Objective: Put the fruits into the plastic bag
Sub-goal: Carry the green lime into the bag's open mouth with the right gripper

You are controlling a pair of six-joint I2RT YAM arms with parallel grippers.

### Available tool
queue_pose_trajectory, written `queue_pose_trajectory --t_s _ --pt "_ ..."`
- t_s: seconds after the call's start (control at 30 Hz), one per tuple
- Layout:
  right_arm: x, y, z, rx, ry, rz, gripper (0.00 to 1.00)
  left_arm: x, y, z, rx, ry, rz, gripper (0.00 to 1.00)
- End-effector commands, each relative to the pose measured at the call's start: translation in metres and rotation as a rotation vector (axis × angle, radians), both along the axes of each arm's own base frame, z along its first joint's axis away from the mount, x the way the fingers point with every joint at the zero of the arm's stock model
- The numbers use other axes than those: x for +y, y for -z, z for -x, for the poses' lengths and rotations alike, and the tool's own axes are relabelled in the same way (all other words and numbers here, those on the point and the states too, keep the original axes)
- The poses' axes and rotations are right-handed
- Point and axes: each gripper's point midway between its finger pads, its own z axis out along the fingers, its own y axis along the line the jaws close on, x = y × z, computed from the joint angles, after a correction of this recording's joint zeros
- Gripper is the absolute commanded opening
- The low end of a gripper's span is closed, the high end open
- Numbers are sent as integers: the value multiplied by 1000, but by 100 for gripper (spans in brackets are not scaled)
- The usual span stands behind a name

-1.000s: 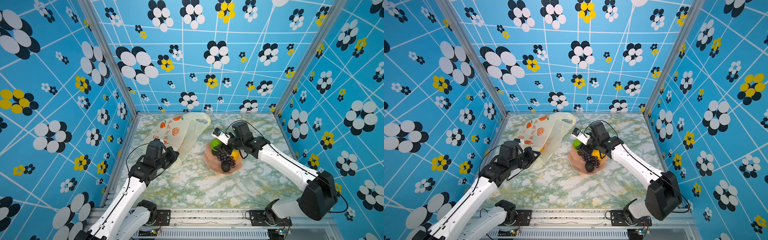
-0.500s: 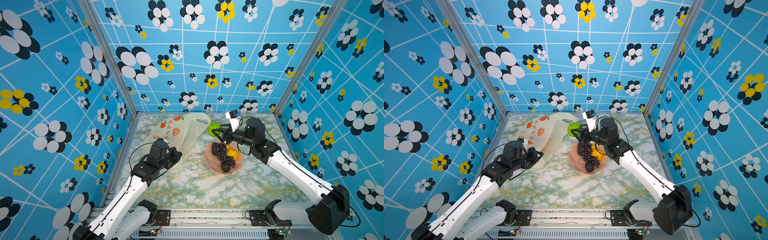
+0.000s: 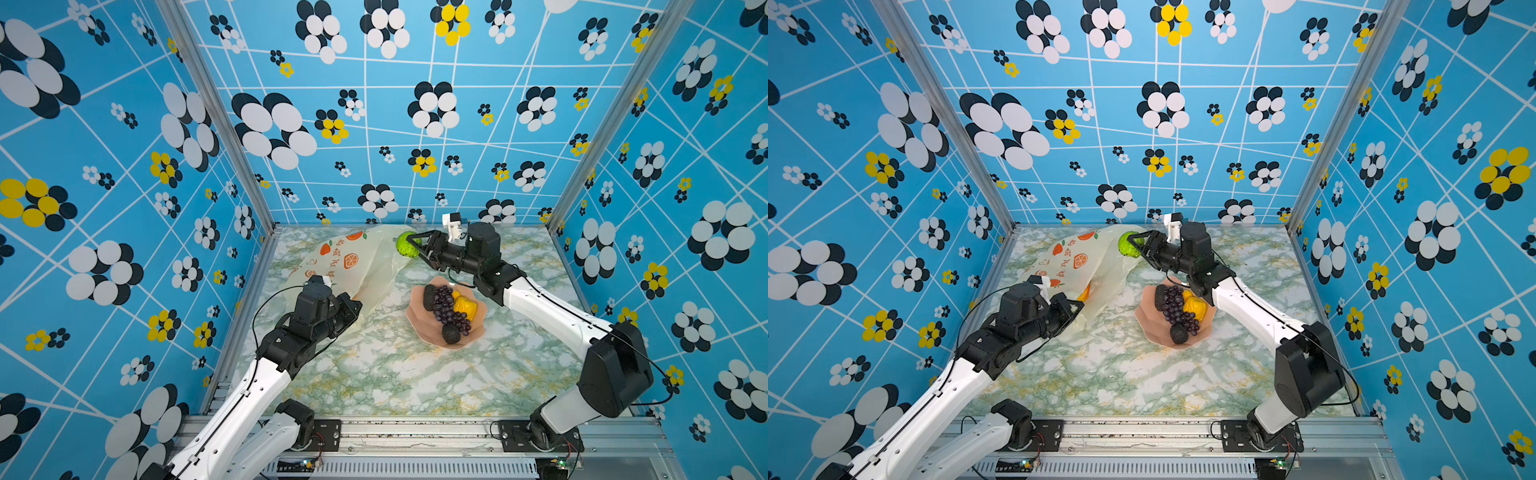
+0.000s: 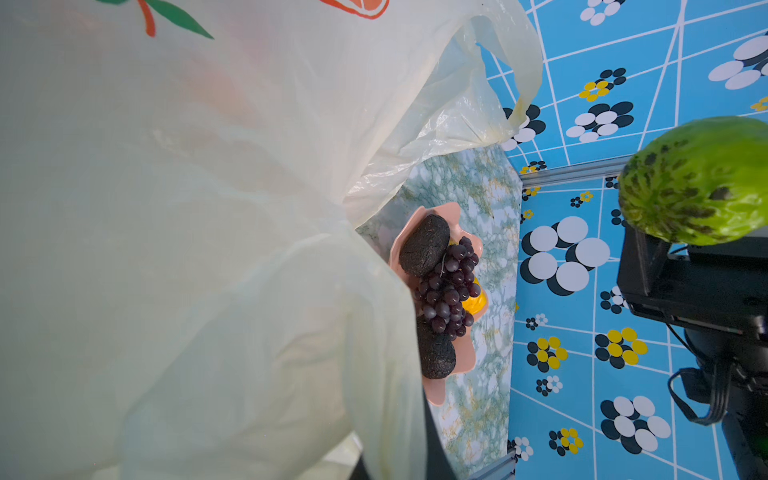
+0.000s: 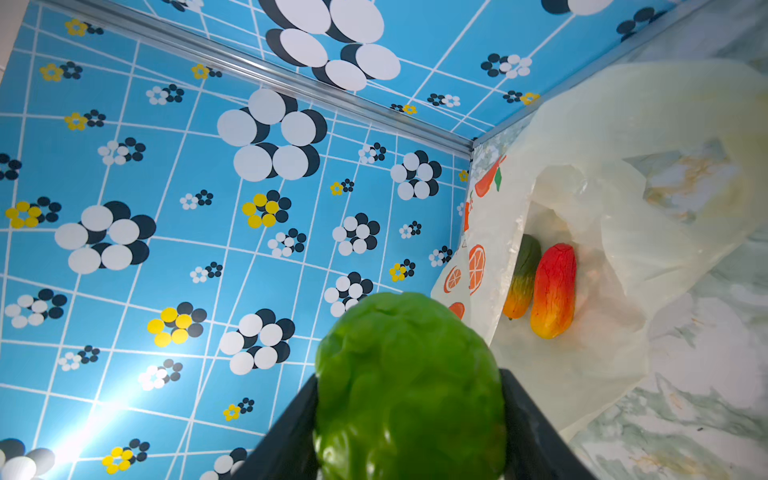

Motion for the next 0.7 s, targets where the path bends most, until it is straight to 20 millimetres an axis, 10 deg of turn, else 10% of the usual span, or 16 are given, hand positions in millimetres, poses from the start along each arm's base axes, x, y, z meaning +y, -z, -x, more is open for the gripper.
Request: queue_pose_trajectory --t_s 0.0,0.67 --pt "25 13 10 201 -68 -23 38 3 -14 0 -33 -24 10 0" --pt "70 127 12 579 -58 189 34 3 -22 -6 -64 -49 40 0"
